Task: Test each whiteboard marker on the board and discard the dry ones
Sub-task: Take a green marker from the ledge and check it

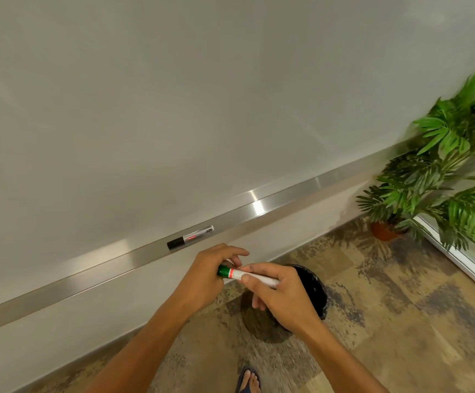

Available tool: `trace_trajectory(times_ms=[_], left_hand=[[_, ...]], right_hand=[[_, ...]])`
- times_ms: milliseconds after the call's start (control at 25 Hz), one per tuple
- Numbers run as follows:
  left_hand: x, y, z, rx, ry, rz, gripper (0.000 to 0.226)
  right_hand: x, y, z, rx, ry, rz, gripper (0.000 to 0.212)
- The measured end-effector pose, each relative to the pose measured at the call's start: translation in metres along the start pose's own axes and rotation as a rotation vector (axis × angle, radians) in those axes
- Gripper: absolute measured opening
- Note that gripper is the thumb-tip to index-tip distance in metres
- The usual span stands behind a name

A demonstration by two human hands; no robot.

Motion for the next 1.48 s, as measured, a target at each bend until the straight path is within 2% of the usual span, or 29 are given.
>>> trace_trajectory(times_ms=[160,240,360,440,560,680,920,1160,1280,1480], left_hand=[[-0.019,-0.028,0.008,0.010,0.021,0.082,0.065],[-0.027,-0.039,0.015,-0.007,0.060,0.085,0.062],[-0.033,-0.045,0.028,0.044,0.177,-0.039,0.048],[-0.033,-0.050,0.039,0.034,0.255,-0.087,0.034],[-0.032,-0.067,0.047,-0.138,0.273,-0.022,0.026],[-0.039,-0.083,0.051,-0.165,0.304,0.017,0.025],[-0.050,-0.113,0.052,-0.121,0.343,0.126,0.025],[-0.057,-0.120,0.059,-0.082,0.319,0.185,0.027],[-0.060,-0.116,0.062,-0.048,0.289,0.189,0.026],[-0.063,-0.104,0.062,0.002,0.292,0.131,0.023]], right_hand=[[0.003,0.027,-0.022,0.225,-0.036,0.033,0.019],[0.004,0.037,-0.032,0.190,-0.066,0.017,0.017],[0.008,0.053,-0.049,0.097,-0.150,-0.049,0.016],[0.009,0.066,-0.067,-0.134,-0.237,-0.129,0.019],[0.010,0.089,-0.100,-0.364,-0.369,-0.286,0.019],[0.007,0.112,-0.134,-0.362,-0.494,-0.416,0.020],[-0.008,0.145,-0.185,-0.192,-0.708,-0.558,0.035],[-0.029,0.168,-0.226,-0.288,-0.815,-0.635,0.044],[-0.034,0.174,-0.233,-0.274,-0.808,-0.589,0.052],[-0.012,0.162,-0.264,-0.262,-0.912,-0.574,0.064]])
Point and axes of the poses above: each hand's wrist, its own x-axis away from the middle knuckle, its own y-axis out of the back of the hand, z = x × y, the point moved 5 cm from there along -x, towards the middle knuckle, and after that the axes turned 8 degrees about z, right-handed, at the moved point
